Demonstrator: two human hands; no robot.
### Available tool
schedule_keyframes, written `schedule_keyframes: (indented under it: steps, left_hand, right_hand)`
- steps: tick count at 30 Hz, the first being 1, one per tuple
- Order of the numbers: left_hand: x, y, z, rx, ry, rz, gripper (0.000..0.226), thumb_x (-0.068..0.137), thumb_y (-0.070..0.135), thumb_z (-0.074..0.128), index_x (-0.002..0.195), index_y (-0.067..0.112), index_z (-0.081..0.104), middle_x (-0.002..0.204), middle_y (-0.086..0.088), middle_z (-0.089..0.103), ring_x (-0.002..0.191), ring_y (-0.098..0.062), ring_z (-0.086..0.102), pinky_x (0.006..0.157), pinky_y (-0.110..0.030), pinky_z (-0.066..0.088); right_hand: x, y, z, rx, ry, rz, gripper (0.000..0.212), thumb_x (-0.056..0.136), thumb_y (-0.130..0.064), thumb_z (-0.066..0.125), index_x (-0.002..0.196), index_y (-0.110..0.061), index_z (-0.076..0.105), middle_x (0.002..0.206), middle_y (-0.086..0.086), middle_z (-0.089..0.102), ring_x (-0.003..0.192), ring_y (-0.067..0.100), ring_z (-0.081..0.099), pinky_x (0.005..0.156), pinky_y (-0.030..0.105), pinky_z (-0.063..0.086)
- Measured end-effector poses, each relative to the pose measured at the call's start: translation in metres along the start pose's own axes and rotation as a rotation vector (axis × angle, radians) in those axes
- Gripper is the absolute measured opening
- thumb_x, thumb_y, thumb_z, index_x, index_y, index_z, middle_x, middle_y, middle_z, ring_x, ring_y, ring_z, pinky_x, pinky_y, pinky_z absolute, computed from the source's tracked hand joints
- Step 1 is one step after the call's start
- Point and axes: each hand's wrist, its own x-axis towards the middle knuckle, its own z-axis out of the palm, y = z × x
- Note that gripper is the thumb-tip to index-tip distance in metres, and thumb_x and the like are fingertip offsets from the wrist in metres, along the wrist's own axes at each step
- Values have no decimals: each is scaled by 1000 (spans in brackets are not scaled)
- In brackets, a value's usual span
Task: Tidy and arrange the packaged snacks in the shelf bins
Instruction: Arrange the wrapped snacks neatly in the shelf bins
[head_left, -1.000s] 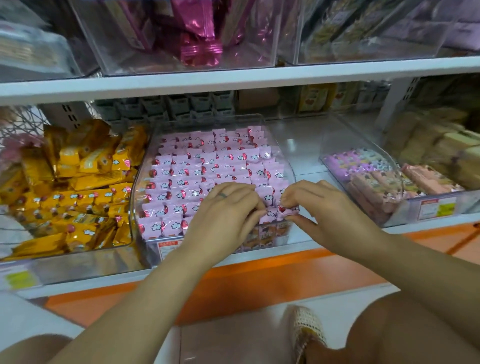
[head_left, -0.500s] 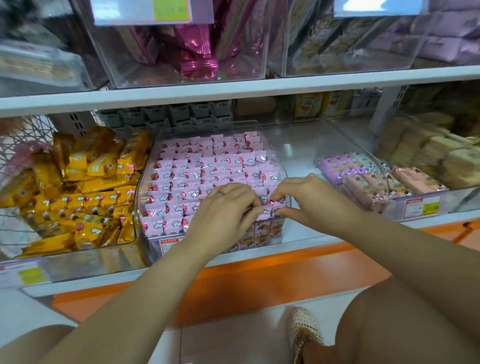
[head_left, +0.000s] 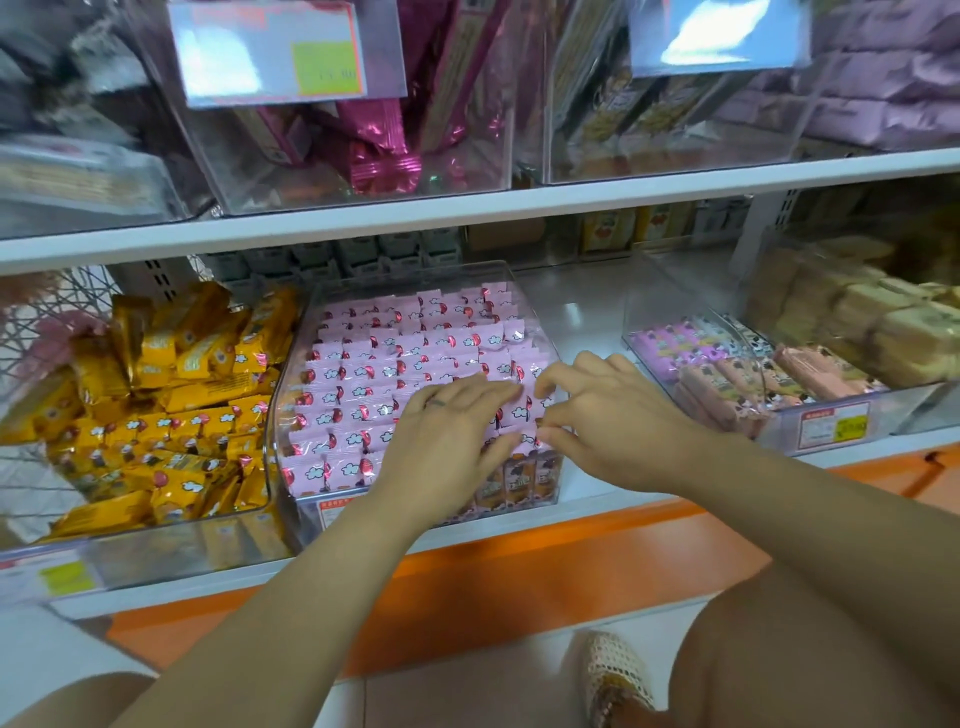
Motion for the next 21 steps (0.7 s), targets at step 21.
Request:
schedule_keyframes:
  steps: [21]
  left_hand:
    - [13,-3,-12,170,-288,3,56,101,49,22,152,29,13,159,12,13,145,-7,10,117,-42,-2]
  right_hand:
    - [56,2,-11,-414,-247,75,21,95,-30,49,100,-25,69,105,-4,66,133,22,28,115,53,-5]
